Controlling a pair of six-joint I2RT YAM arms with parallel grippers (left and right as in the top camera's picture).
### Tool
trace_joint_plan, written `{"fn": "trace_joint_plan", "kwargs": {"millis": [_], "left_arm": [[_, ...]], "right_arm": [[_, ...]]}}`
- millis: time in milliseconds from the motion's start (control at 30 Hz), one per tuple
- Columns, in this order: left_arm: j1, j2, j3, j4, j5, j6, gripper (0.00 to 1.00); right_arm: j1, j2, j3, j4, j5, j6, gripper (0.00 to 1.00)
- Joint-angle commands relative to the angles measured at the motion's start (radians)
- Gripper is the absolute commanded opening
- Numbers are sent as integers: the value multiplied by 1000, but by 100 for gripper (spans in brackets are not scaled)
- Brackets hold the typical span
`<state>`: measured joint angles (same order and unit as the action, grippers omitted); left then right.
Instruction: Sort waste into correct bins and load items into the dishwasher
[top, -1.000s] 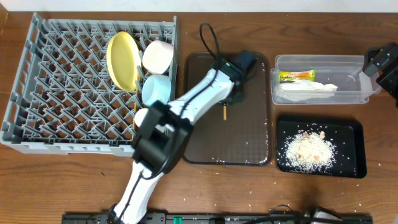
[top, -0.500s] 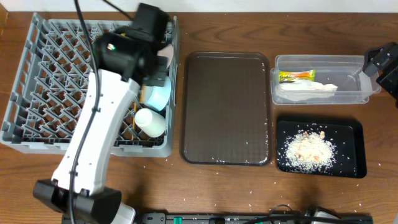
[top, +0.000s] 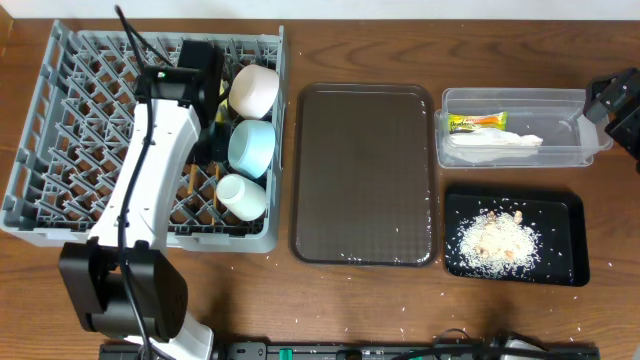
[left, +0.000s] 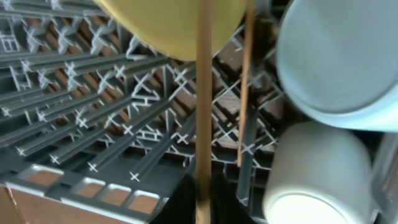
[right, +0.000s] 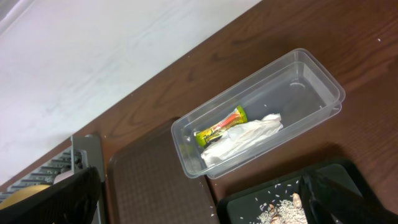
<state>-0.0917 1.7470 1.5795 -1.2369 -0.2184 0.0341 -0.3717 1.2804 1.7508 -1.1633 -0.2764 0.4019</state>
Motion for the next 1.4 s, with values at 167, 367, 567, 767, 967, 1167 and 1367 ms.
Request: {"fn": "trace_joint_plan", "kwargs": {"millis": [167, 367, 567, 767, 967, 1167, 1367], "left_arm": [[13, -2, -26, -2, -18, -26, 48], [13, -40, -23, -58, -9, -111, 48], [12, -240, -23, -95, 163, -111, 64], [3, -513, -33, -99, 241, -134, 82], [-40, -806, -175, -52, 241, -204, 85], [-41, -1033, -401, 56, 242, -393, 87], [-41, -1072, -480, 117, 197, -562, 92]], "right_arm": [[-7, -2, 0, -2, -1, 2, 99], [-7, -2, 0, -2, -1, 2, 99], [-7, -2, 0, -2, -1, 2, 99], [-7, -2, 0, -2, -1, 2, 99], [-7, -2, 0, -2, -1, 2, 99], [-7, -2, 0, -2, -1, 2, 99], [-7, -2, 0, -2, -1, 2, 99]]}}
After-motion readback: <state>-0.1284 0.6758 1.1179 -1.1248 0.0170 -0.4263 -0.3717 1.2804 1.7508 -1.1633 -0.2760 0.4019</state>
